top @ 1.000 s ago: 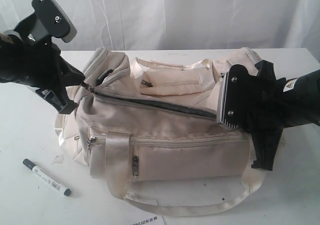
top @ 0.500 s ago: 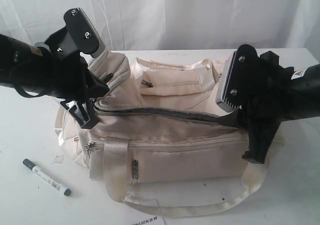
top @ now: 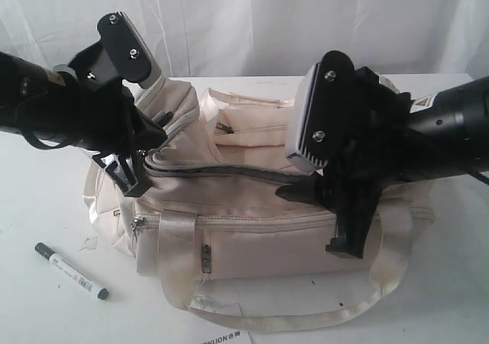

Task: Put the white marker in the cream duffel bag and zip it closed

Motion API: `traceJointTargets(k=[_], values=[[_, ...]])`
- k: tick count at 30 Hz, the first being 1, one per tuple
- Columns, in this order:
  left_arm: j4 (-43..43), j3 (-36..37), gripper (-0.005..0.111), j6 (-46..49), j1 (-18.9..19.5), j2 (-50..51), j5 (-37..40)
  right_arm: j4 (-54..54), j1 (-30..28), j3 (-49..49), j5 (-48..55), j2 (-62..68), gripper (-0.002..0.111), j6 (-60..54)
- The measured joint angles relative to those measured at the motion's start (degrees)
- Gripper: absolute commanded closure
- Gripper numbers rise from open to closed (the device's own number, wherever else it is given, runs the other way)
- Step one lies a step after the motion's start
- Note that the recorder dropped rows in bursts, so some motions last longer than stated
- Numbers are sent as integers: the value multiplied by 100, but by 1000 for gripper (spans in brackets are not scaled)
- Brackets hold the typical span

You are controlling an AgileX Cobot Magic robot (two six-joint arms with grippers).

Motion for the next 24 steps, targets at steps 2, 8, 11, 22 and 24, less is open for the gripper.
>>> traceJointTargets(k=[2,8,11,22,24], values=[[0,0,107,0,0,0,0,40,76,-9,-22,97,56,0],[-41,0,107,0,0,0,13,65,340,-111,-99,472,56,-73],[-41,0,107,0,0,0,25,73,438,-285,-188,599,56,-83],[-81,0,107,0,0,0,25,73,547,-883,-166,1270,56,-151],[-81,0,107,0,0,0,25,73,574,-964,-155,1388,56,-194]])
